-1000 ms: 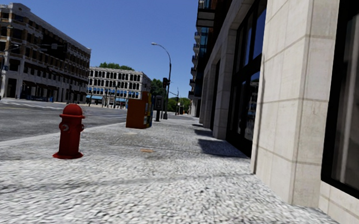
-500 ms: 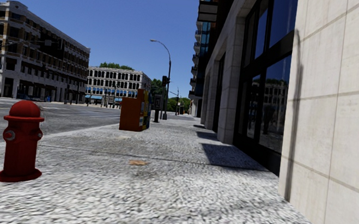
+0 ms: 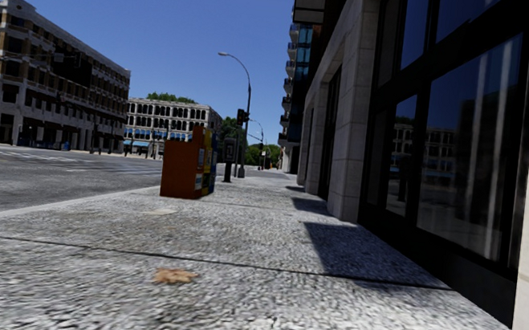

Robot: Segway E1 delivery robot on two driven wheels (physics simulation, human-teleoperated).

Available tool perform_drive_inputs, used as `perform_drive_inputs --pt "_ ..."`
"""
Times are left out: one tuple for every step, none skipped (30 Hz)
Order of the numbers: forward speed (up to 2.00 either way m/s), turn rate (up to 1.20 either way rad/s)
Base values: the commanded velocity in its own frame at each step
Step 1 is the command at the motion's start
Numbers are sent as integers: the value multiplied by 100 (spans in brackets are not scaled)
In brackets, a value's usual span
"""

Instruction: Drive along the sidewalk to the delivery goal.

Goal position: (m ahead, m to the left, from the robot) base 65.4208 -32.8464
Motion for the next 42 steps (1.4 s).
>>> perform_drive_inputs --pt "200 0" --pt "200 0" --pt "200 0" --pt "200 0" --pt "200 0" --pt "200 0" --pt "200 0" --pt "200 0" --pt "200 0" --pt "200 0" --pt "200 0" --pt "200 0" --pt "200 0" --pt "200 0" --pt "200 0" --pt "200 0" --pt "200 0" --pt "200 0" --pt "200 0" --pt "200 0" --pt "200 0" --pt "200 0" --pt "200 0" --pt "200 0" --pt "200 0" --pt "200 0" --pt "200 0" --pt "200 0" --pt "200 0" --pt "200 0" --pt "200 0" --pt "200 0" --pt "200 0" --pt "200 0" --pt "200 0" --pt "200 0" --pt "200 0" --pt "200 0" --pt "200 0" --pt "200 0" --pt "200 0" --pt "200 0"
